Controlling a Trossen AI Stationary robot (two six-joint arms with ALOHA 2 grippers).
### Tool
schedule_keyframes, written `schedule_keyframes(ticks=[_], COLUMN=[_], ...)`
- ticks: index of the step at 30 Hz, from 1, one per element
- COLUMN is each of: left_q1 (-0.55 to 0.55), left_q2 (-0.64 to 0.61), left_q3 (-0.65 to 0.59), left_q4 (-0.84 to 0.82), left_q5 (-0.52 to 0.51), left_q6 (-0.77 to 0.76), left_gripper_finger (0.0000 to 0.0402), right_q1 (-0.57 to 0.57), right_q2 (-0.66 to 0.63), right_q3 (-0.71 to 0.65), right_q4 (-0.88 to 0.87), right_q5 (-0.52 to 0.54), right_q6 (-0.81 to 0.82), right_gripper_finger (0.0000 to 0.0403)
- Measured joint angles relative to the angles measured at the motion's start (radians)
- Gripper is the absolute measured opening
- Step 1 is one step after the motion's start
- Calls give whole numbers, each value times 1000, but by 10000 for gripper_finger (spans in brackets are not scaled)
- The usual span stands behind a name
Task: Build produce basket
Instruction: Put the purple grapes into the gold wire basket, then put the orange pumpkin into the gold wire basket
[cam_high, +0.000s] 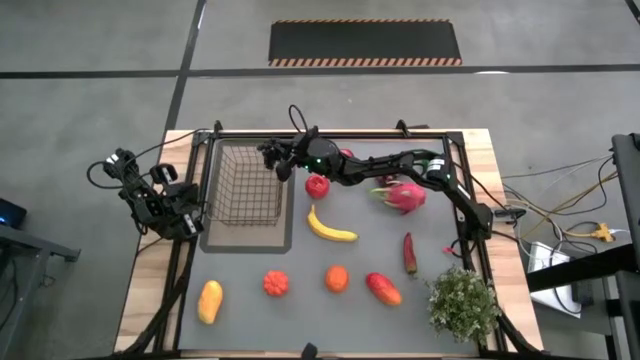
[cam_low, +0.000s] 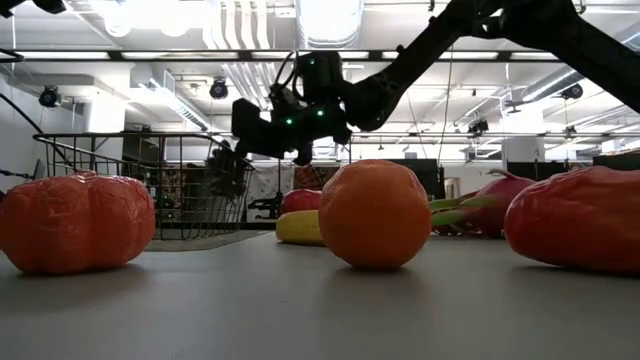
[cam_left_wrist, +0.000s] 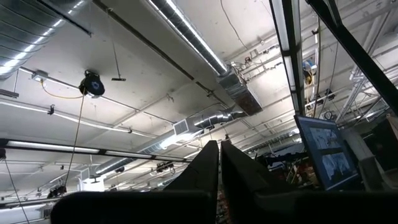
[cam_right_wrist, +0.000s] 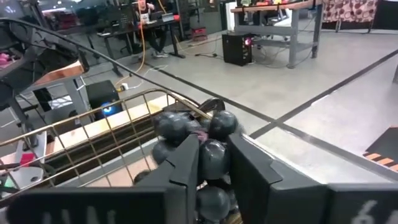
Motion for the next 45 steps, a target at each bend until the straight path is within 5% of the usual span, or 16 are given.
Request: schedule_keyframes(ticks=[17, 23, 32, 45], left_q1=[0, 0, 0, 0], left_q2=[0, 0, 2, 76], left_q3=[0, -1, -1, -4], left_q4=[0, 0, -2, -23], left_q5=[0, 0, -1, 9], left_q6=[-3, -3, -10, -285], left_gripper_finger=[1, 1, 1, 1], right_q1=[-3, 6, 107, 275], right_q2=[-48, -172, -389, -651], right_q3=[0, 0, -30, -359], right_q4=[-98, -368, -818, -762], right_q5=[-51, -214, -233, -174], right_q6=[-6, -76, -208, -245], right_gripper_finger=[164, 155, 131, 100])
